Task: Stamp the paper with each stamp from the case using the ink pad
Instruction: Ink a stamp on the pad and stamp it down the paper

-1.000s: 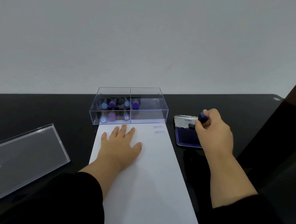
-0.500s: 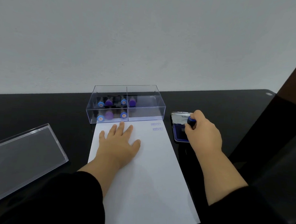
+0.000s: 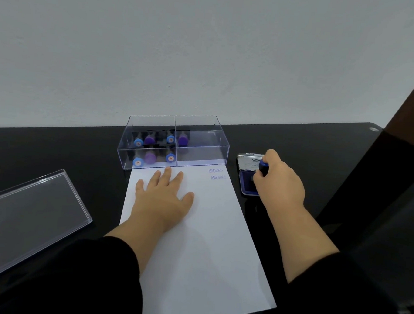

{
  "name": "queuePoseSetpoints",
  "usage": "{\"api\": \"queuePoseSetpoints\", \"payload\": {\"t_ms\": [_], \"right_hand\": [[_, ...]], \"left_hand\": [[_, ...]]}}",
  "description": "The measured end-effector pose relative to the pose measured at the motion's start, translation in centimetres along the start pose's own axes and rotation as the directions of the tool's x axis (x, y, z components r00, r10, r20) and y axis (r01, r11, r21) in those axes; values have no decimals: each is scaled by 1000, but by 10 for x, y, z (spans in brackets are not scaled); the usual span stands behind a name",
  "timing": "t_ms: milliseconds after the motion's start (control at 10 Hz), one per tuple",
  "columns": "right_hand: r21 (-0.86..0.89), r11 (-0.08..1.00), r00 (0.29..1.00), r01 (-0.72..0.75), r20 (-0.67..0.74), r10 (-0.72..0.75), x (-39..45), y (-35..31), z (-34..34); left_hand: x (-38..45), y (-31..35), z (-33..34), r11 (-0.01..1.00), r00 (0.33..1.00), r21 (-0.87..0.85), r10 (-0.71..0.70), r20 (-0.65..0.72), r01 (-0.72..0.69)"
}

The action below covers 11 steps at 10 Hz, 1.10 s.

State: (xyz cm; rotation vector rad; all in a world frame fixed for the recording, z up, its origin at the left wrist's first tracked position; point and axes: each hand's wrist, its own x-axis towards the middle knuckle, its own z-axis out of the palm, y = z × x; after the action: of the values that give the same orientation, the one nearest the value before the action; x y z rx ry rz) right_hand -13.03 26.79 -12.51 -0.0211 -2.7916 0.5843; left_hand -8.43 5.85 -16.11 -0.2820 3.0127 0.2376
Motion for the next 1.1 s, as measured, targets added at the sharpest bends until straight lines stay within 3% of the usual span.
{"api": "queuePoseSetpoints", "payload": {"t_ms": [600,1100], "right_hand": [[66,998,999,16,-49,-13,0,-1,0],[233,930,958,286,-49,-282,-5,-29,18]], "left_hand": [[1,1,1,1000,1000,-3,-4,-1,4],[0,3,-1,1000,1000,2,-8,2,8]]}}
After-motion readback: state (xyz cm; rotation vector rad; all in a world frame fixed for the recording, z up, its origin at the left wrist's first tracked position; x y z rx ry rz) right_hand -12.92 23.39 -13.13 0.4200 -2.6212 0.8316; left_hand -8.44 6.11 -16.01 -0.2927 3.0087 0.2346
